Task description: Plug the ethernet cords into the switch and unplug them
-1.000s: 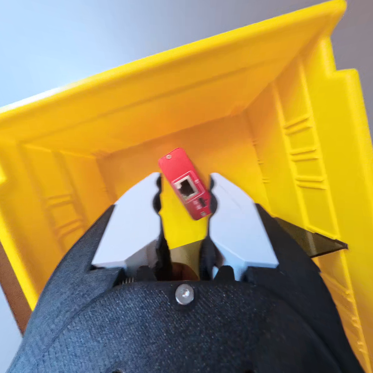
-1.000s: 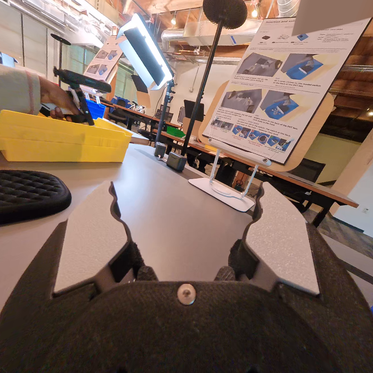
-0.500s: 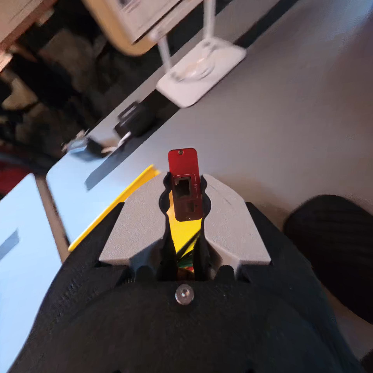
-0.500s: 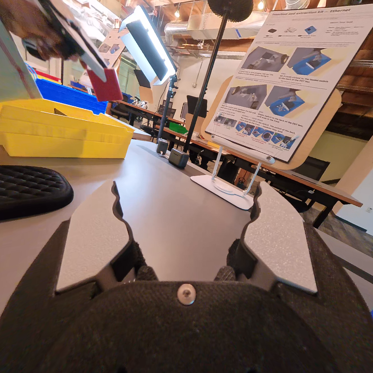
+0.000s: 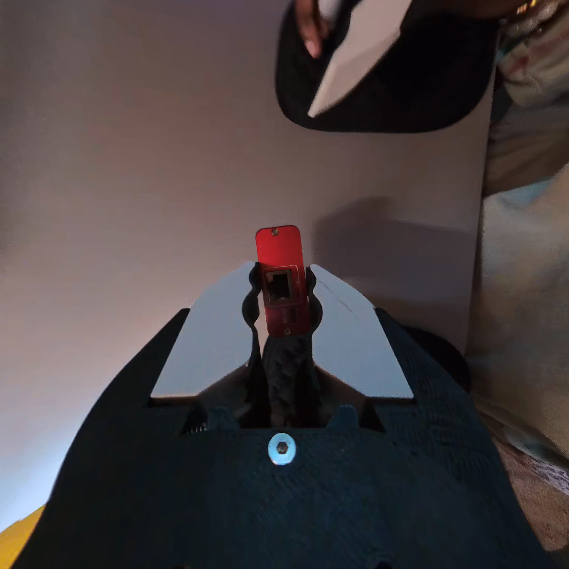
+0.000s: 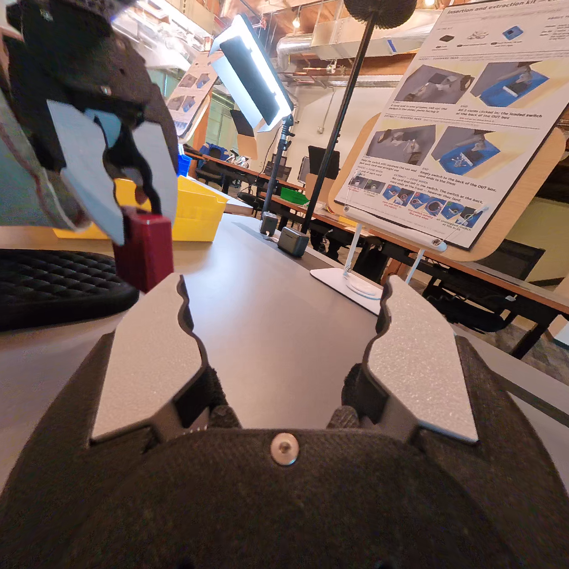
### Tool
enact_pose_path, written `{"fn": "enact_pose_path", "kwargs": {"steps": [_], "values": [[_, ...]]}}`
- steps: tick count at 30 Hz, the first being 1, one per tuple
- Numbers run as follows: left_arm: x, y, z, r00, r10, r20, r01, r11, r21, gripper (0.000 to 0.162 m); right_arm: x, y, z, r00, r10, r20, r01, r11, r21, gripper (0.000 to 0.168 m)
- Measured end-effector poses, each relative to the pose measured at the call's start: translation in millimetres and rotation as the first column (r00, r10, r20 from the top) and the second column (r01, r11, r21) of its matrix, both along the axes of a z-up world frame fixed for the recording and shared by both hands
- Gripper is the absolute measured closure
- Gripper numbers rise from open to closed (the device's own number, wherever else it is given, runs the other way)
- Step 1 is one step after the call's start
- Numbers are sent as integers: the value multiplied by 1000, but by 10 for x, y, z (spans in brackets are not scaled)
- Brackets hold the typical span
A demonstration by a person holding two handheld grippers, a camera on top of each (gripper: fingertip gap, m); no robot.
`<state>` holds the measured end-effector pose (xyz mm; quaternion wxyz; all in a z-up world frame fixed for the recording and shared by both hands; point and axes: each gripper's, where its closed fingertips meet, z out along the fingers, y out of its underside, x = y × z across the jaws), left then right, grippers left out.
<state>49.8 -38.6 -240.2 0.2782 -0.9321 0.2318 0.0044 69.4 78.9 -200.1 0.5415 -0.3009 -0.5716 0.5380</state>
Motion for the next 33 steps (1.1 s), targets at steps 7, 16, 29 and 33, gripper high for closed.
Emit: {"fn": "enact_pose_path", "kwargs": {"steps": [7, 16, 29, 33], "values": [[171, 63, -382, 999, -47, 9, 48, 994, -98, 135, -6, -44, -29, 1000, 20, 14, -20, 1000, 23, 50], [194, 118, -494, 998, -17, 57, 23, 996, -91, 132, -14, -54, -45, 999, 24, 21, -24, 999, 30, 52], [-991, -1423, 920, 797, 574, 187, -586, 663, 466, 110, -9, -65, -47, 1000, 26, 19, -26, 999, 44, 53], [-1481, -2276, 499, 534, 838, 110, -817, 478, 321, 127, -9, -48, -38, 1000, 10, 16, -11, 999, 41, 51]]}}
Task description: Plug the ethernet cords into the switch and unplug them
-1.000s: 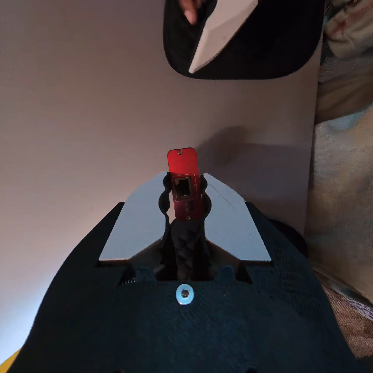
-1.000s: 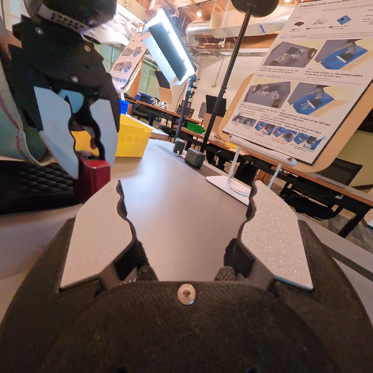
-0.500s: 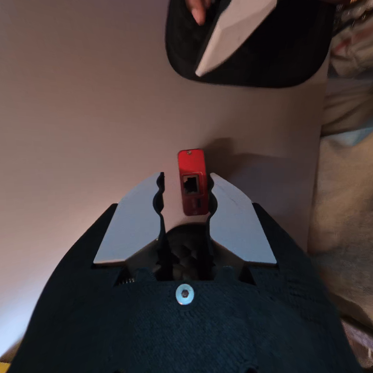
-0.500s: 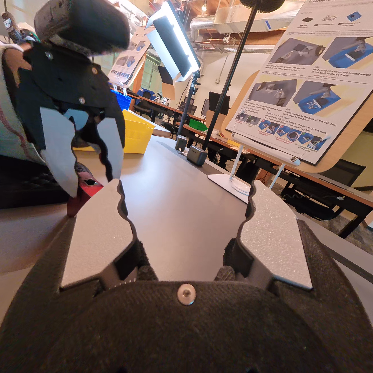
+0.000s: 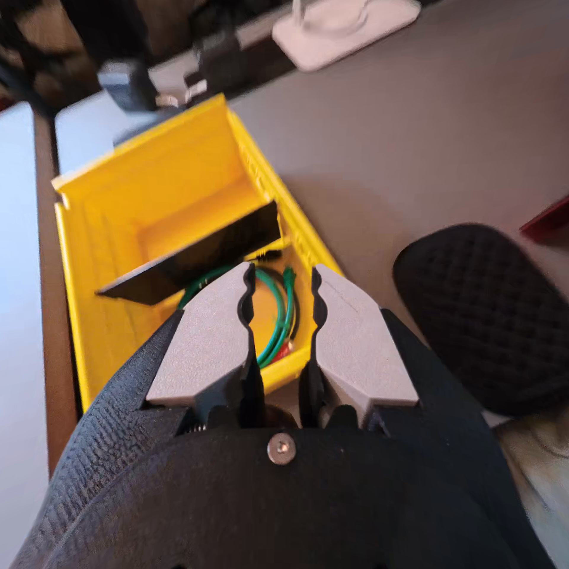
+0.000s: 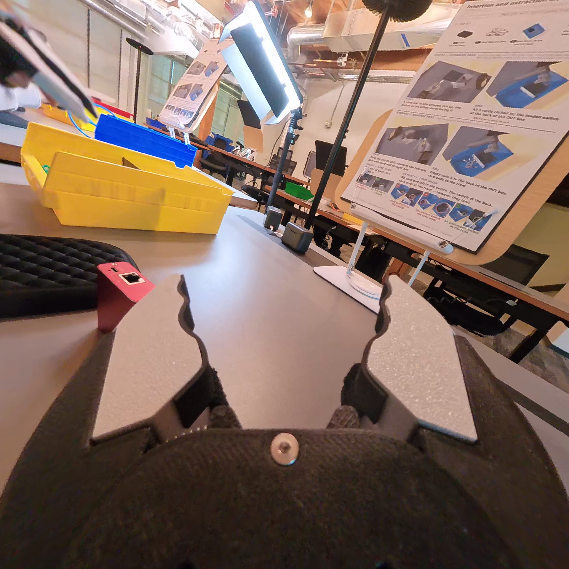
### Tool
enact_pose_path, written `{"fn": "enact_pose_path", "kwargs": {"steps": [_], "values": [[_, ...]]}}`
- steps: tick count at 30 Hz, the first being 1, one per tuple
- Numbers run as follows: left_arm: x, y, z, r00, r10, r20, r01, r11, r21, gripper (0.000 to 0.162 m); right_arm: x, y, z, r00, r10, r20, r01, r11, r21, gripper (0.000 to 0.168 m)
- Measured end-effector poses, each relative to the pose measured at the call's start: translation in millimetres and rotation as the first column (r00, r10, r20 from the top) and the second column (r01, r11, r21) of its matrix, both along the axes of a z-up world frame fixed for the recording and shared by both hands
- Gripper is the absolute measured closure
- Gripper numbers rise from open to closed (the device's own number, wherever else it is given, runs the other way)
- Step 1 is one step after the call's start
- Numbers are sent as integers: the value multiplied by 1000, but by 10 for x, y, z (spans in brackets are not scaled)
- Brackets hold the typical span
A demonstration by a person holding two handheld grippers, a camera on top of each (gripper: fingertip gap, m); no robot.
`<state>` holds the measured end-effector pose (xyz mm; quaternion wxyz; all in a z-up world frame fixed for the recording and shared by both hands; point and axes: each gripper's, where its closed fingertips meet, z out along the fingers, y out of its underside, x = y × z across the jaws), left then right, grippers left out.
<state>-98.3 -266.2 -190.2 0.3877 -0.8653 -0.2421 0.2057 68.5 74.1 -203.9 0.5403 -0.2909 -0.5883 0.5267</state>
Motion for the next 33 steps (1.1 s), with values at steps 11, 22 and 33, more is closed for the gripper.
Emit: {"fn": "enact_pose_path", "kwargs": {"steps": [11, 22, 33], "values": [[-119, -214, -1084, 962, 57, 268, -2, 979, -202, 121, 17, 45, 28, 1000, -15, -14, 14, 999, -31, 52], [-282, -163, -589, 992, 97, 86, -94, 995, -29, 148, 18, -1, 8, 1000, 0, -11, 0, 1000, -2, 52], [464, 790, 1043, 930, -81, -359, 287, 771, 568, 149, 23, -102, -35, 1000, 17, -4, -17, 996, 83, 54]]}}
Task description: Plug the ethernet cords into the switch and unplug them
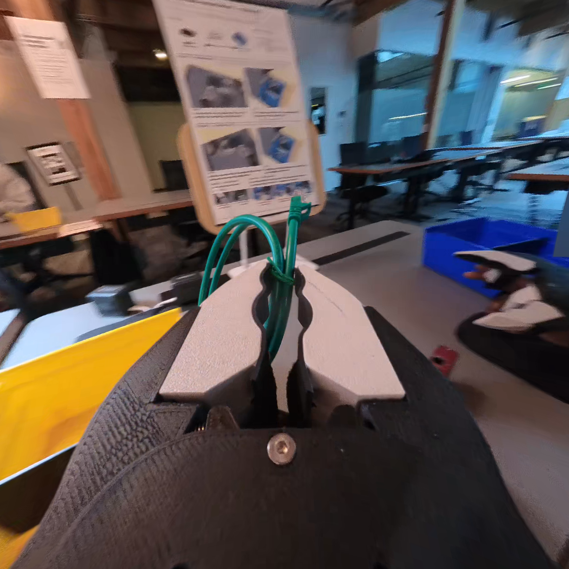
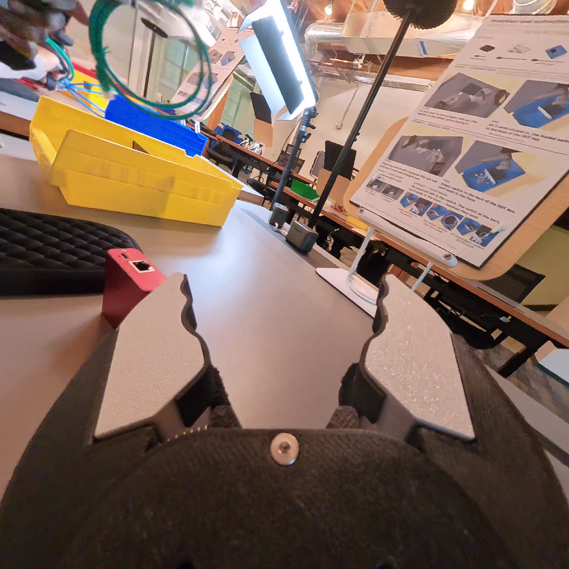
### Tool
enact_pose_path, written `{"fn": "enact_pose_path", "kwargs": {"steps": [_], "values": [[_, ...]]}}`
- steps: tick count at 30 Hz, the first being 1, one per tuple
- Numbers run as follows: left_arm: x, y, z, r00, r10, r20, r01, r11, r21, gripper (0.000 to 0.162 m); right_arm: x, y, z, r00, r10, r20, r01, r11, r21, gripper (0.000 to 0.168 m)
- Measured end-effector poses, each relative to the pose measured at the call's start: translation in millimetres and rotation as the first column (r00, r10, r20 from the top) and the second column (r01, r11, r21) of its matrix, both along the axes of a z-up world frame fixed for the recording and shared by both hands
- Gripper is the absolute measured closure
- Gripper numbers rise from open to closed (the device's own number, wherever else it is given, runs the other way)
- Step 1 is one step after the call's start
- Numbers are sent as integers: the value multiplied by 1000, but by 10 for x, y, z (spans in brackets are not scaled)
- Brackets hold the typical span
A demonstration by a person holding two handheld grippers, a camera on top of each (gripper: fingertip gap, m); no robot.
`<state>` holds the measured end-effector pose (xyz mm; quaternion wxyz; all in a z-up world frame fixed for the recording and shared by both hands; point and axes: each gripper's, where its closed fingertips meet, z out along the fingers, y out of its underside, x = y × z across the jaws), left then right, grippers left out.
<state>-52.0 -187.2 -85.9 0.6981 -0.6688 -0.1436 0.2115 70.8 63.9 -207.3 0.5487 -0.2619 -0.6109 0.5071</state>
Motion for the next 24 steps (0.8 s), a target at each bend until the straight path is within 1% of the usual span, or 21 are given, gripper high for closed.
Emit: {"fn": "enact_pose_path", "kwargs": {"steps": [2, 3, 5, 7, 10, 13, 16, 17, 18, 20, 21, 22, 23, 24], "values": [[239, 280, -38, 991, -128, 23, 129, 992, -8, 149, 24, -56, 16, 1000, 18, -14, -18, 999, 40, 62], [362, 417, -85, 980, -192, 48, 193, 981, -29, 149, 47, -103, 47, 999, 38, -30, -36, 997, 63, 71], [607, 655, -156, 948, -304, 93, 310, 949, -57, 148, 129, -276, 172, 990, 121, -72, -113, 987, 111, 90], [866, 839, -226, 897, -419, 141, 433, 897, -87, 149, 223, -490, 354, 970, 210, -120, -186, 965, 183, 107], [1191, 1001, -284, 799, -555, 231, 586, 805, -90, 149, 321, -739, 652, 939, 280, -198, -207, 924, 323, 113], [1409, 1084, -366, 708, -627, 326, 683, 726, -87, 149, 433, -933, 896, 894, 347, -285, -195, 872, 450, 119], [1566, 1101, -430, 632, -672, 387, 748, 660, -76, 149, 497, -1084, 970, 864, 407, -295, -206, 823, 530, 122], [1596, 1098, -436, 613, -683, 396, 761, 645, -66, 149, 511, -1117, 969, 860, 419, -291, -206, 807, 554, 128], [1623, 1090, -433, 593, -696, 404, 774, 631, -50, 149, 525, -1148, 946, 858, 434, -275, -213, 787, 579, 139], [1668, 1062, -456, 557, -714, 425, 799, 600, -38, 149, 526, -1170, 910, 867, 437, -240, -222, 769, 600, 154], [1664, 1053, -473, 557, -715, 423, 801, 597, -45, 148, 533, -1184, 888, 870, 445, -212, -244, 762, 600, 155], [1612, 1060, -487, 591, -703, 395, 782, 619, -68, 147, 531, -1194, 865, 878, 445, -177, -268, 762, 589, 156], [1511, 1076, -489, 664, -672, 328, 734, 670, -114, 141, 505, -1191, 840, 893, 429, -136, -284, 773, 567, 156], [1380, 1085, -465, 756, -619, 214, 653, 738, -172, 126, 470, -1183, 807, 909, 407, -85, -301, 785, 542, 156]]}}
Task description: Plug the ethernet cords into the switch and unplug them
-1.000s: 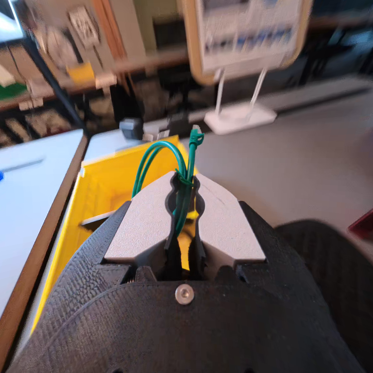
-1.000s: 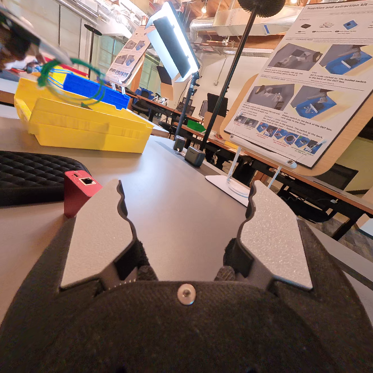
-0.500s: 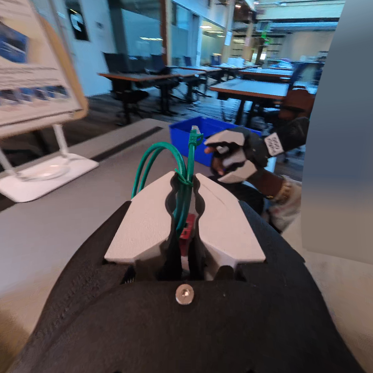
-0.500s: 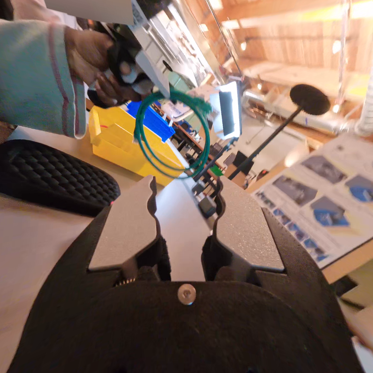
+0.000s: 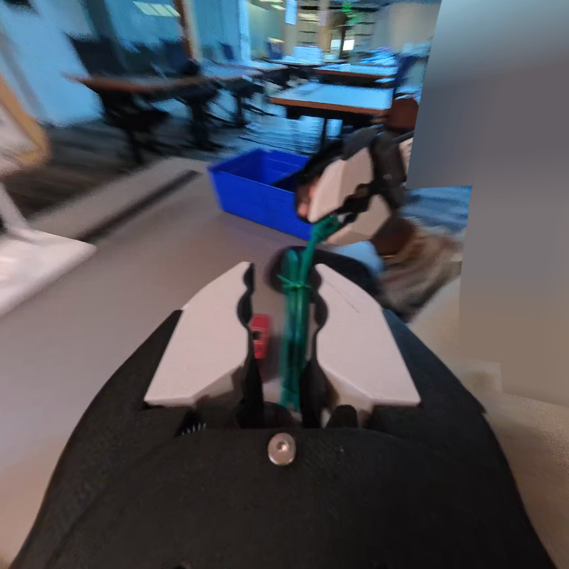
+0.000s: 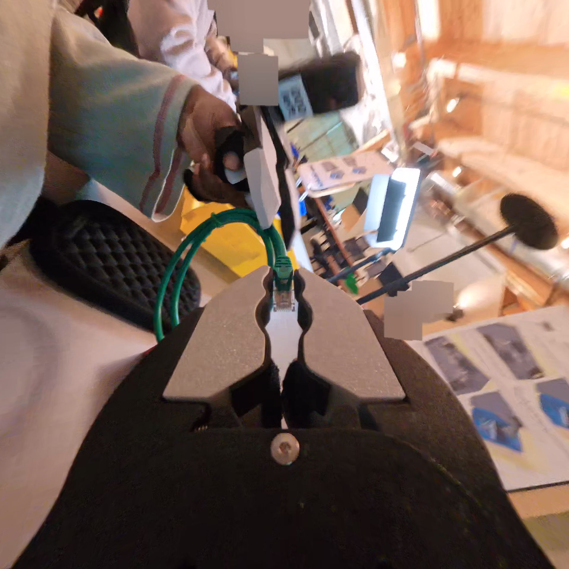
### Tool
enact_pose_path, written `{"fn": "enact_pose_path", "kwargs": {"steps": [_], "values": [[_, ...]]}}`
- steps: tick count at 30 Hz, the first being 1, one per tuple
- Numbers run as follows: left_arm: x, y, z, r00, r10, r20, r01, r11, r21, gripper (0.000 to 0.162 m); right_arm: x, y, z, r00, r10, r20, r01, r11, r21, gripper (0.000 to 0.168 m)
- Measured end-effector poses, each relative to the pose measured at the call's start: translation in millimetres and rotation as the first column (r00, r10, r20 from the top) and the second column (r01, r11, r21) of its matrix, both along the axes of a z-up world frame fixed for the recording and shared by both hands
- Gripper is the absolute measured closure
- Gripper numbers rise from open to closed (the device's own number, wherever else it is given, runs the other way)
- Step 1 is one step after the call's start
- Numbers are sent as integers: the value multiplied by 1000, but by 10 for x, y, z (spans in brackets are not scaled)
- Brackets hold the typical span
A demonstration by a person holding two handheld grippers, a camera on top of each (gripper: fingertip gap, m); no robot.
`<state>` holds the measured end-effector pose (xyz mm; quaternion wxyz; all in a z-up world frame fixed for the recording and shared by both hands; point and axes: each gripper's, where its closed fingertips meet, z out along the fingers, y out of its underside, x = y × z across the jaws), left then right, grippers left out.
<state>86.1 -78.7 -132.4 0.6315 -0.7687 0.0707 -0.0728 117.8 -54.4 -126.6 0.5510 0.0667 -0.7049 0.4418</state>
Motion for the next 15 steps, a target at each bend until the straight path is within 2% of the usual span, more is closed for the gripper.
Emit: {"fn": "enact_pose_path", "kwargs": {"steps": [1, 2, 3, 5, 7, 8, 10, 12, 15], "values": [[-76, -14, 61, 988, 65, -137, -57, 996, 61, 111, -29, 1, -35, 998, -11, 66, 11, 1000, -12, 156], [-66, -38, 138, 960, 85, -267, -53, 991, 127, 104, -50, -6, -68, 990, -8, 140, 13, 999, -33, 156], [-19, -52, 200, 928, 90, -361, -30, 985, 168, 103, -64, -21, -106, 976, 3, 217, 9, 999, -52, 156], [155, -31, 184, 905, 1, -425, 58, 990, 126, 104, -91, -52, -177, 942, 22, 335, 2, 997, -73, 156], [334, 23, 31, 895, -136, -424, 157, 988, 15, 108, -108, -105, -211, 914, 49, 402, -11, 995, -95, 156], [326, 63, -61, 877, -154, -455, 155, 987, -34, 113, -99, -144, -210, 903, 74, 423, -28, 993, -115, 156], [221, 135, -204, 827, -139, -545, 109, 990, -88, 123, -69, -209, -175, 884, 134, 449, -60, 983, -174, 156], [217, 155, -251, 811, -136, -569, 111, 991, -79, 149, -68, -219, -151, 870, 163, 466, -60, 972, -228, 156], [160, 117, -288, 832, -108, -544, 73, 994, -85, 156, -53, -165, -139, 867, 178, 466, -55, 963, -265, 156]]}}
